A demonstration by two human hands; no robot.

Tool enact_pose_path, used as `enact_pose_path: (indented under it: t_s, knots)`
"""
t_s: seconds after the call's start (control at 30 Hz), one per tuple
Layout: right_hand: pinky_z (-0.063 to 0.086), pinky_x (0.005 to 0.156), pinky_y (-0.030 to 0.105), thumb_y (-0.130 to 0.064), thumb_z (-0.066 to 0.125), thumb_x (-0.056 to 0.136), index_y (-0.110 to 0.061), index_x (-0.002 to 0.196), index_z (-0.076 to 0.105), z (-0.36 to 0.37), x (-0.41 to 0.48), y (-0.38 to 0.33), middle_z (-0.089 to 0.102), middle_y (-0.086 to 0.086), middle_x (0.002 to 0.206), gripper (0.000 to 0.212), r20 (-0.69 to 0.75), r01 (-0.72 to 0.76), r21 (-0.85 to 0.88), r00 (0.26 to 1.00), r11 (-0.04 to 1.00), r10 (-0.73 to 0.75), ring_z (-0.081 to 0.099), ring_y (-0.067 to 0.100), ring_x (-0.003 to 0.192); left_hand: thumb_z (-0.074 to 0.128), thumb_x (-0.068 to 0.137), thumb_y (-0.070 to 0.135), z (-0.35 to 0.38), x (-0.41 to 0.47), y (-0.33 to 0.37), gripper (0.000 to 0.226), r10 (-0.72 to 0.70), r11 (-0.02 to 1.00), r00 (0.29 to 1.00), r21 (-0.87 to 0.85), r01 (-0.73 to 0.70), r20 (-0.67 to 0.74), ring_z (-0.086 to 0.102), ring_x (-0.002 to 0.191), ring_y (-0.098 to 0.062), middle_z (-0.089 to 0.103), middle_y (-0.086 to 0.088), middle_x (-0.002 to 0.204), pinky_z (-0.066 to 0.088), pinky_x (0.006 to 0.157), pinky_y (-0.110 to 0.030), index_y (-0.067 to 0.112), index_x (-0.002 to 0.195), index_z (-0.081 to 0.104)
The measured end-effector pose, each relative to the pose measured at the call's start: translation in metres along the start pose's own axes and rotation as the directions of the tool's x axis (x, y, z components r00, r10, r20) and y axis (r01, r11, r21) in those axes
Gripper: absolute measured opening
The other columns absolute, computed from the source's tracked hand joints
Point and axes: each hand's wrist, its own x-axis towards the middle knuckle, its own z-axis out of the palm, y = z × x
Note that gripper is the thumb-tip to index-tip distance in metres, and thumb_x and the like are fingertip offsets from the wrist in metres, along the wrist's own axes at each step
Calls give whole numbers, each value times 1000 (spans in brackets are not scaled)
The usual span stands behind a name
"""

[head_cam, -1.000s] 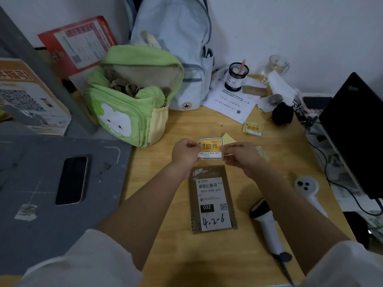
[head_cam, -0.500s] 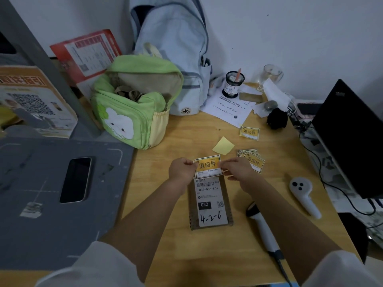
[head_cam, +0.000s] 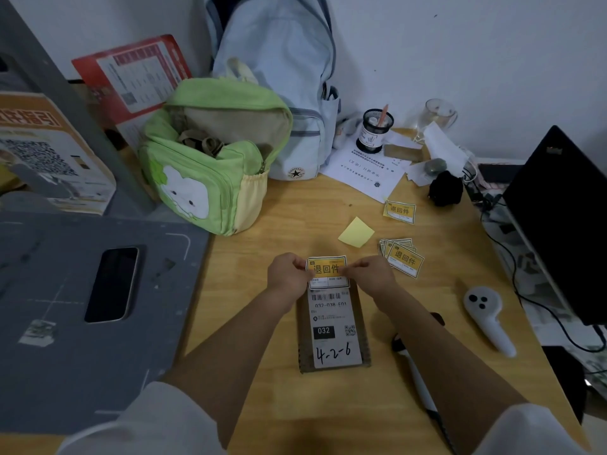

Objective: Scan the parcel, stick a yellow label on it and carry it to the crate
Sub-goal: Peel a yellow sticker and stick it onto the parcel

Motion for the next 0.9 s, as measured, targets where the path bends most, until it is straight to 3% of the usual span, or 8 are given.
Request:
enact_pose_path:
  t_s: [0.2,0.43,0.53,0.7,0.9]
  knots:
    - [44,69,33,-19,75,78,-13,63,66,-1,3,-2,70,13,83,19,1,-21,-4,1000,1000,21,59,20,79,71,80,4,-3,5,4,20,-48,998,998,52,46,34,59,80,-21,64,-9,86,50,74,-33,15,70,57]
    - [41,69,32,-19,74,77,2,81,72,-1,4,-2,72,21,93,21,-3,-33,-37,999,999,32,57,20,77,73,78,3,-6,6,9,27,-74,993,996,93,68,57,59,74,-21,64,-10,82,47,68,-29,15,62,55]
    - [40,67,31,-19,73,78,1,77,71,-1,4,-2,69,19,84,20,3,-25,-52,1000,998,26,55,19,74,73,78,3,-4,5,8,27,-62,994,997,98,58,45,58,77,-21,63,-9,84,47,69,-30,16,62,54]
    - [51,76,39,-19,74,78,3,83,72,0,6,1,73,20,93,23,-3,-9,-79,1000,997,9,59,20,78,73,78,4,-3,3,7,29,-50,991,998,123,45,35,57,83,-21,61,-7,85,48,73,-30,17,62,52]
    - [42,66,32,-20,75,77,6,83,71,0,6,3,73,22,92,27,-9,-3,-93,1000,996,3,57,20,73,73,77,4,-2,3,6,23,-31,985,999,170,25,33,57,84,-20,61,-7,86,47,73,-29,15,68,56]
